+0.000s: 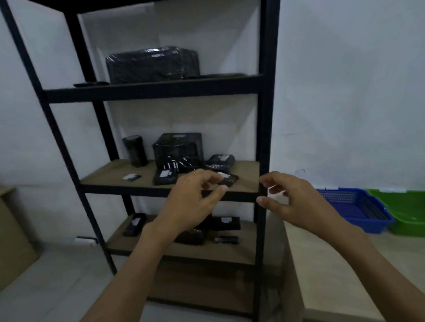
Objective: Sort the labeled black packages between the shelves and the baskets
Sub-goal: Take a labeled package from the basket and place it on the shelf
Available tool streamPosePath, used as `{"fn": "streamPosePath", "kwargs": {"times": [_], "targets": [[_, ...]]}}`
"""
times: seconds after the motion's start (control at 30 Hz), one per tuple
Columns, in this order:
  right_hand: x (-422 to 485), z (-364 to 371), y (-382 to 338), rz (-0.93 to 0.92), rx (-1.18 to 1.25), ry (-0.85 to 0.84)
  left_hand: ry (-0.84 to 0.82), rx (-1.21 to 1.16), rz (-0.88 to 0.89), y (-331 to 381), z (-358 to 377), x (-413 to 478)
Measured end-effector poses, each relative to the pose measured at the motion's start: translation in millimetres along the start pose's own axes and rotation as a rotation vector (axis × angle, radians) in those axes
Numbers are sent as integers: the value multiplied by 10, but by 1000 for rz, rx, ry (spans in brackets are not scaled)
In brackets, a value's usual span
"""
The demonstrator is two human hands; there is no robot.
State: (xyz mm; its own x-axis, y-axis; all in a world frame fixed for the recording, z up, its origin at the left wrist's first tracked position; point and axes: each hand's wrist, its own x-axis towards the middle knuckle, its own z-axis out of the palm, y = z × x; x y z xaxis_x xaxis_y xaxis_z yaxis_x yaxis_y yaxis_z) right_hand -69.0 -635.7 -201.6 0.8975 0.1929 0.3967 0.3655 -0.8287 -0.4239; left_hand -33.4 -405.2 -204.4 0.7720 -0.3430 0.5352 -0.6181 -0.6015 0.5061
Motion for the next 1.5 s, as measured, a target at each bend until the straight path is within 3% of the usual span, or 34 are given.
{"fn": "streamPosePath", "kwargs": {"times": [0.67,1.33,1.5], "targets": [[2095,718,-1463,-342,-52,26,241,223,-8,-1475,-1893,586],[4913,2127,-3067,-406,-170,181,289,234,67,-4250,-3772,2124],[5601,2300,-3272,-405,-205,167,355,404,121,-4862,-3948,2514]]}}
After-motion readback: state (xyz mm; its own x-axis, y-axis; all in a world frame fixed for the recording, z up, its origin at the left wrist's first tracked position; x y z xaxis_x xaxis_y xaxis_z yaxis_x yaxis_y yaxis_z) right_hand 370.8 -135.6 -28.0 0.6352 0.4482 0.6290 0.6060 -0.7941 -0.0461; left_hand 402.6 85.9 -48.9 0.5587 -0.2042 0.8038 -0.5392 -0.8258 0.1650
